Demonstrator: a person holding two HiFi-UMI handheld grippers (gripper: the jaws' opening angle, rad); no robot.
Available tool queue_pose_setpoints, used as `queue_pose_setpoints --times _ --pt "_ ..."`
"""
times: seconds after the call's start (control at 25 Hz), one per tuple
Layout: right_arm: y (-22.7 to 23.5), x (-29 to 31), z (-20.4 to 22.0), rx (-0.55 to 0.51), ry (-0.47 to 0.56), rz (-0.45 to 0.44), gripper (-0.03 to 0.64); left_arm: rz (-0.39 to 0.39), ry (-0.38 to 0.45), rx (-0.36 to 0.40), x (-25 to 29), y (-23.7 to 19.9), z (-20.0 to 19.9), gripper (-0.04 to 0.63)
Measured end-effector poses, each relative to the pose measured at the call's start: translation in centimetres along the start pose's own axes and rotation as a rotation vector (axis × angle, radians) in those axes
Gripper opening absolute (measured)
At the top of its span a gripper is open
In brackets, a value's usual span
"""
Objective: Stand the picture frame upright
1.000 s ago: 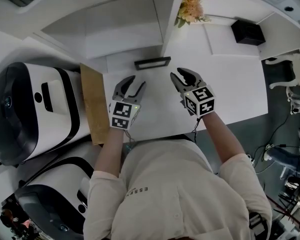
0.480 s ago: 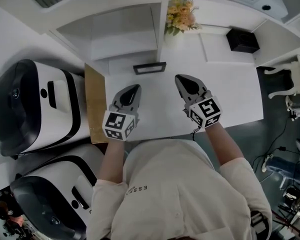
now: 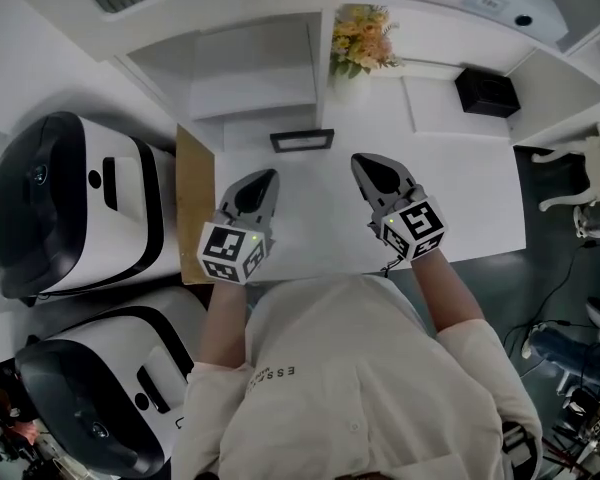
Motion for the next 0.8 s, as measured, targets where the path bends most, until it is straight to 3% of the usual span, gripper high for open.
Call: queue_pose_setpoints --times 0.56,0.8 --pt "-0.8 -0.3 -0.4 0.029 0.007 0.002 0.014 -0.009 0.006 0.020 -1.1 -0.2 -1.4 0.002" --pt "-0.4 -0.6 -0.4 0.012 0.009 0.063 0.014 -0.039 -0.022 0.016 -1.3 -0.1 -1.8 0.002"
Point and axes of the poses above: the fingertips, and each gripper's own axes: x forward along the fingers, y to its right, z out of its underside, the point moved 9 cm from there along -x, backward along the fingers, and after that the axes turned 12 degrees about z, right-handed, at the moved point
